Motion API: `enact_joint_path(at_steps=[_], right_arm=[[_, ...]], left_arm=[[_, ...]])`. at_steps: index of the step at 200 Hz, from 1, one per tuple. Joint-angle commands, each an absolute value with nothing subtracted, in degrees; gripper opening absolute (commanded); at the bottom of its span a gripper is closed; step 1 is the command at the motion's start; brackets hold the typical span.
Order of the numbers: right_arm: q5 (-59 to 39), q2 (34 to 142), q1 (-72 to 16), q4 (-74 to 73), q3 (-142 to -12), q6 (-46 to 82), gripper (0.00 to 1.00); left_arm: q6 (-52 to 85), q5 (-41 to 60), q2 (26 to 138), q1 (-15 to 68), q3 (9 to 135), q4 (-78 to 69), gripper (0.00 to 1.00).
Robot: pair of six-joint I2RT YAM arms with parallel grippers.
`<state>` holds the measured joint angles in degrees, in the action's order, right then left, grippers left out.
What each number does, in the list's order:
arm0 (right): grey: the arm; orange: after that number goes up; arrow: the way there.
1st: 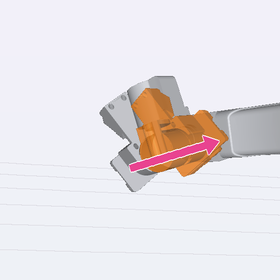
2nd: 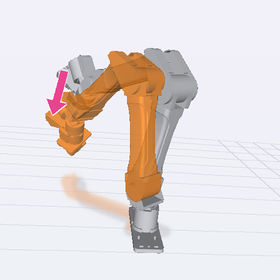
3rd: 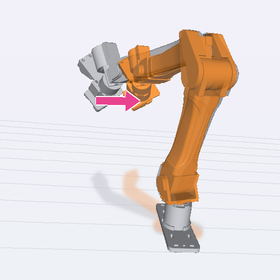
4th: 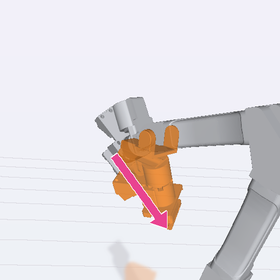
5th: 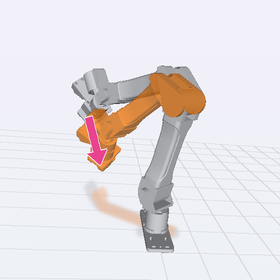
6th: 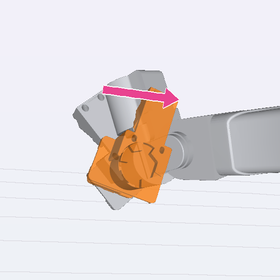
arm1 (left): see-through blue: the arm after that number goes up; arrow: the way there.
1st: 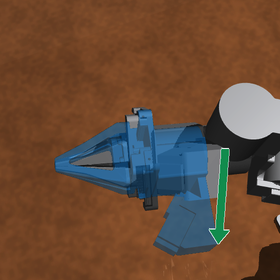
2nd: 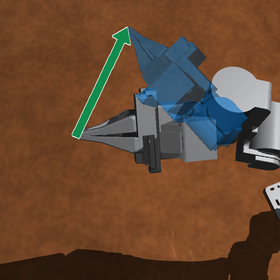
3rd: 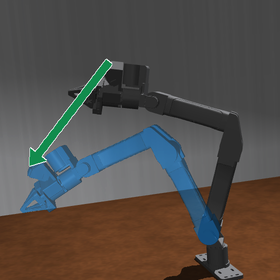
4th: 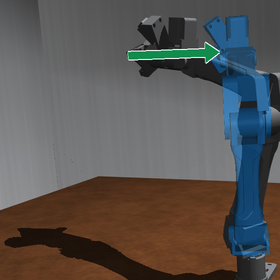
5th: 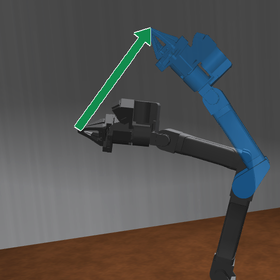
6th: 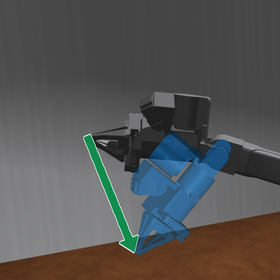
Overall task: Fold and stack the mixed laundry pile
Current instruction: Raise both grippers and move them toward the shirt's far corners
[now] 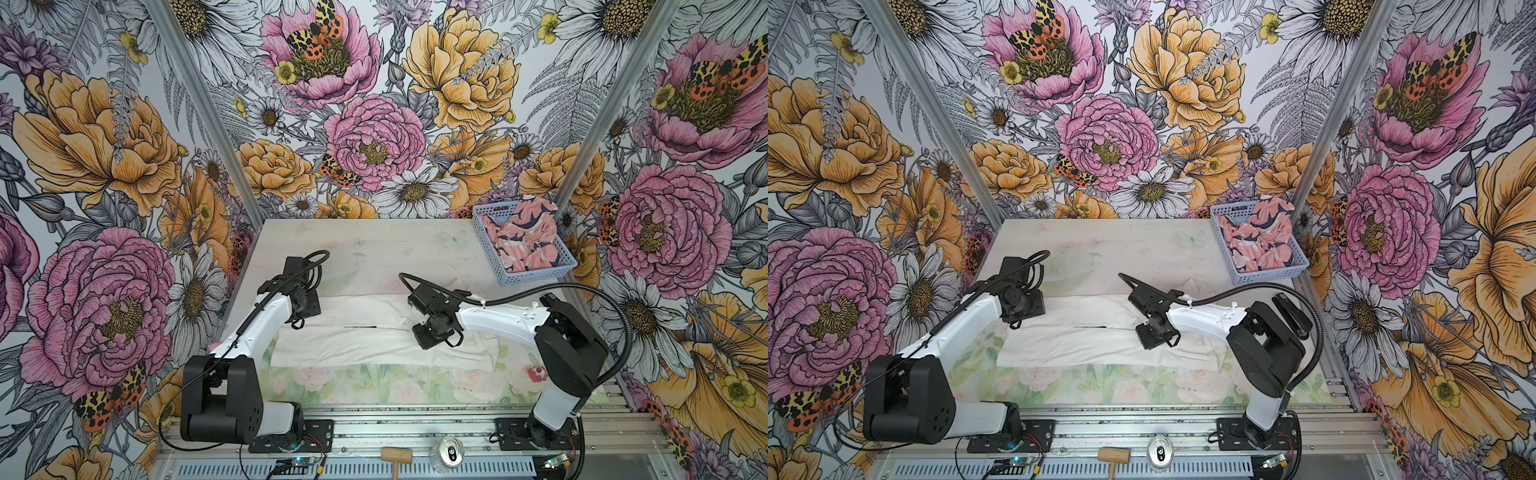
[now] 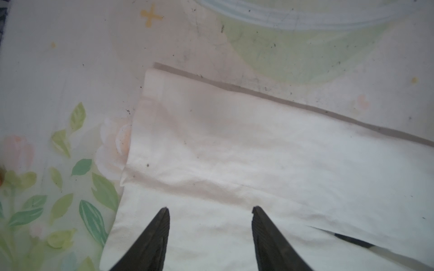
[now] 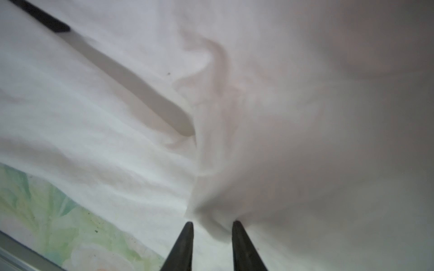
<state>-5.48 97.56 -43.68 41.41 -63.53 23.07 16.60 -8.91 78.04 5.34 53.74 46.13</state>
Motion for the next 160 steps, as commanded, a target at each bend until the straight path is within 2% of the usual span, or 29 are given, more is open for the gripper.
enact_joint_path(at_steps=[1, 31, 84, 160], right_arm=[[-5.97, 91.42, -36.90, 42.19, -61.49, 22.81, 0.34], [-6.64, 92.00, -26.24, 41.60, -61.83, 20.71, 0.36], [-5.72, 102.87, -12.09, 36.03, -70.68, 20.87, 0.36], [-12.47, 108.35, -10.00, 31.35, -74.04, 22.98, 0.34]], left_arm=[[18.58, -7.61, 79.10, 7.60, 56.40, 46.01, 0.58], [19.05, -7.34, 83.38, 8.85, 59.29, 45.73, 0.58], [18.86, -6.08, 90.88, 7.48, 62.46, 43.10, 0.58], [17.50, -4.66, 99.19, 3.05, 65.30, 41.57, 0.58]])
